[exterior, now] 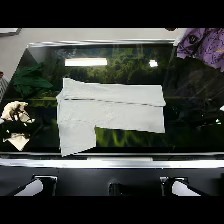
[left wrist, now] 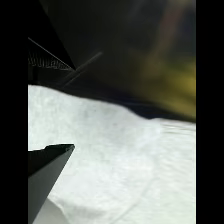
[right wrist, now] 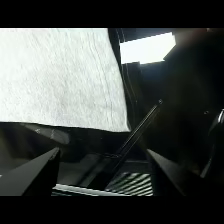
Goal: Fold the clothes and pants, and hang the long-sleeved shirts on hangers.
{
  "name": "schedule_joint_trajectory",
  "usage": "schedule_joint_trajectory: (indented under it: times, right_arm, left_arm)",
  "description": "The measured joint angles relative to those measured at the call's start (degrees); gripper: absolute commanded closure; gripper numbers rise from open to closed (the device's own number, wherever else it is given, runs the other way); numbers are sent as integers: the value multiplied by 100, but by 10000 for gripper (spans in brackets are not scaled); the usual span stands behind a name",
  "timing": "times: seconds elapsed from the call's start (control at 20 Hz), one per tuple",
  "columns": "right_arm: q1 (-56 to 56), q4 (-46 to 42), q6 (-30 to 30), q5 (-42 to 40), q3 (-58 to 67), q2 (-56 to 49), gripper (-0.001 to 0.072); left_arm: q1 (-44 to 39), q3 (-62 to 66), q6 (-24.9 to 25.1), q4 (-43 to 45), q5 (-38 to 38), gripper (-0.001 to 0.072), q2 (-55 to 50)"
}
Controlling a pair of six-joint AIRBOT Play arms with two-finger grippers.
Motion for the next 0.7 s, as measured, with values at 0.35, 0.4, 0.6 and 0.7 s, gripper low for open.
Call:
schedule_joint_trajectory:
  times: [0.35, 0.4, 0.6, 0.7]
  right_arm:
    - [-55, 282, -179, -249, -378, 125, 156]
    - [-57, 321, -179, -260, -389, 127, 173]
    - [-59, 372, -205, -280, -411, 131, 172]
    - [-59, 391, -221, -282, -415, 133, 158]
  left_arm:
    - [-39, -813, 732, -789, 308, 172, -254]
    - [-105, -835, 789, -866, 284, 172, -332]
    - [-531, -887, 920, -1049, 225, 517, -643]
    - [-697, -909, 979, -894, 317, 690, -750]
